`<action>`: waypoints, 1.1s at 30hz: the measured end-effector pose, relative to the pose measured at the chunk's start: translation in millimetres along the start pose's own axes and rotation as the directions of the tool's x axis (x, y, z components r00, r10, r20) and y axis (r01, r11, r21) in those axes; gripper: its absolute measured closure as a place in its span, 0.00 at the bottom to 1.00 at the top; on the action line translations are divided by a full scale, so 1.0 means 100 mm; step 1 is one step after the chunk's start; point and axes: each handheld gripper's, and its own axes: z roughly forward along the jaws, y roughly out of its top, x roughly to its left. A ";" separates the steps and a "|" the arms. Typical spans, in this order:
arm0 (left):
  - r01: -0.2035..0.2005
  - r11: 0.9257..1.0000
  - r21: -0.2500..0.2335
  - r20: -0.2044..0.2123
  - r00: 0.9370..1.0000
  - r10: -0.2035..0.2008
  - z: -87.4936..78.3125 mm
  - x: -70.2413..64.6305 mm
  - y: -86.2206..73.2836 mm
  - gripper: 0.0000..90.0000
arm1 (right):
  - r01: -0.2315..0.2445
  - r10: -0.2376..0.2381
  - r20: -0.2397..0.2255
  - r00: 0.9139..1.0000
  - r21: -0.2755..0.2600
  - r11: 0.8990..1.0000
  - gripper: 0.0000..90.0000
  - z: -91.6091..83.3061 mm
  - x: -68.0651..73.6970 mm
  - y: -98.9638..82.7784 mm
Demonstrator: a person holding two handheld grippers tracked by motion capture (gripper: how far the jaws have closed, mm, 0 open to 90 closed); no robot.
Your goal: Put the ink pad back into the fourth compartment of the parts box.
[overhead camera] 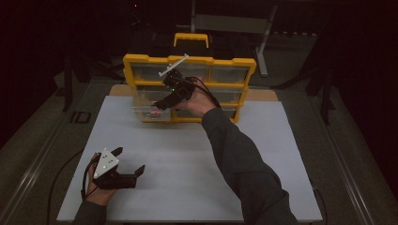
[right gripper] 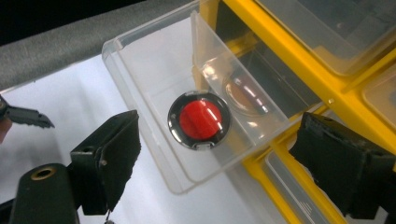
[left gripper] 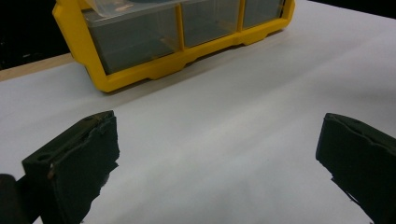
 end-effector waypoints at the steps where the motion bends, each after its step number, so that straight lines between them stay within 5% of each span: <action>1: 0.000 1.000 0.000 0.000 1.000 0.000 0.00 0.00 0.00 0.00 | 0.000 0.000 0.000 1.000 0.000 1.000 0.15 0.00 0.00 0.00; 10: 0.002 1.000 -0.001 0.000 1.000 -0.002 0.00 0.00 0.00 0.00 | 0.050 -0.051 0.016 0.999 0.055 0.997 0.15 -0.05 0.03 -0.04; 33: 0.003 1.000 0.000 0.000 1.000 -0.003 0.00 0.01 0.00 0.00 | 0.091 -0.092 0.006 0.996 0.113 0.989 0.14 -0.08 0.04 -0.22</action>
